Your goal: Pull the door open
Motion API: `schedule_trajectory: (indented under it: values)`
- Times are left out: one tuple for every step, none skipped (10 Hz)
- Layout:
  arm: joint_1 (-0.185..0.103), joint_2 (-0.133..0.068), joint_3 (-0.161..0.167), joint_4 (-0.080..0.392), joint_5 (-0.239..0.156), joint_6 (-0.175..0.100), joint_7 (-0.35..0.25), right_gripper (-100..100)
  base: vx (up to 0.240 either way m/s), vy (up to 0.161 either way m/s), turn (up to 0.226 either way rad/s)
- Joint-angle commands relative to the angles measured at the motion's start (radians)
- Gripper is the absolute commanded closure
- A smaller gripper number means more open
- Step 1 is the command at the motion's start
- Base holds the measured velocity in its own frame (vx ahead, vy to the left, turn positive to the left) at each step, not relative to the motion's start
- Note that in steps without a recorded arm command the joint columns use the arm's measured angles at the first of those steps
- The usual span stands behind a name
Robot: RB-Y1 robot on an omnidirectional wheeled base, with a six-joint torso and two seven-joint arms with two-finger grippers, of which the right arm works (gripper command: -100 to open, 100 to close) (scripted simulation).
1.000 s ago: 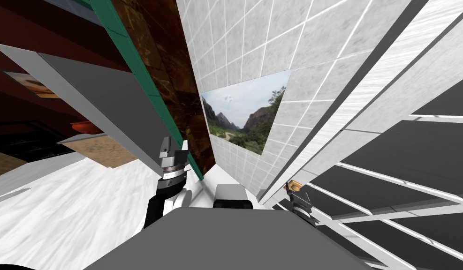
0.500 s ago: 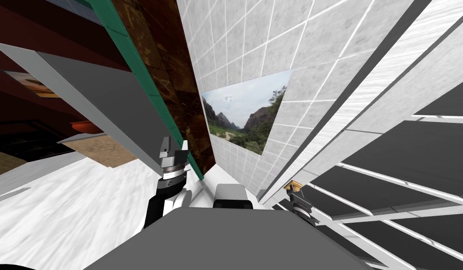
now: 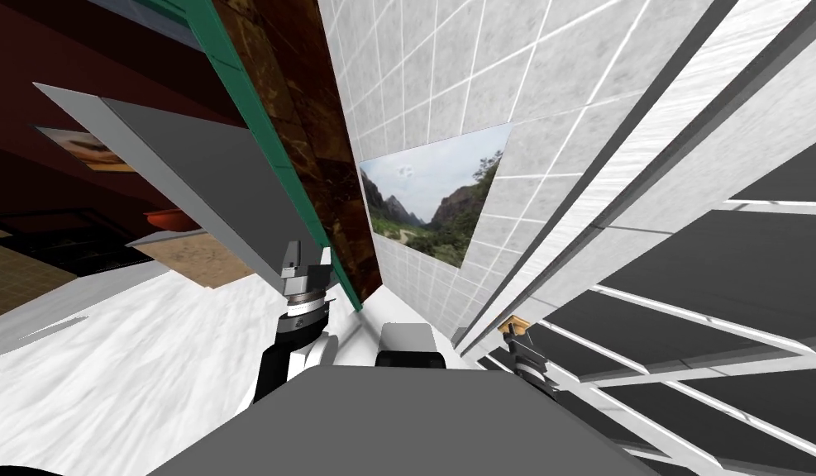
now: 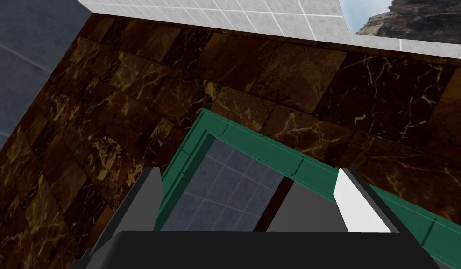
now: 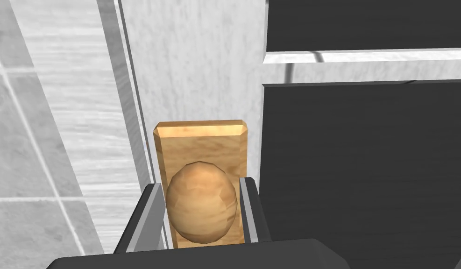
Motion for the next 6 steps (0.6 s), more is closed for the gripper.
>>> schedule_trajectory:
  values:
    - [0.016, -0.007, 0.027, -0.016, 0.014, 0.003, -0.014, 100, -0.225, 0.024, 0.062]
    - [0.02, -0.013, 0.04, -0.022, 0.022, 0.002, -0.021, 100, -0.251, 0.024, 0.084]
    - [0.026, -0.02, 0.058, -0.032, 0.032, 0.0, -0.032, 100, -0.268, 0.027, 0.073]
    - [0.03, -0.025, 0.068, -0.037, 0.039, -0.001, -0.038, 100, -0.23, 0.016, 0.065]
    - [0.034, -0.03, 0.081, -0.043, 0.046, -0.002, -0.046, 100, -0.218, 0.012, 0.05]
    - [0.034, -0.029, 0.073, -0.047, 0.041, 0.003, -0.038, 100, -0.101, 0.012, 0.023]
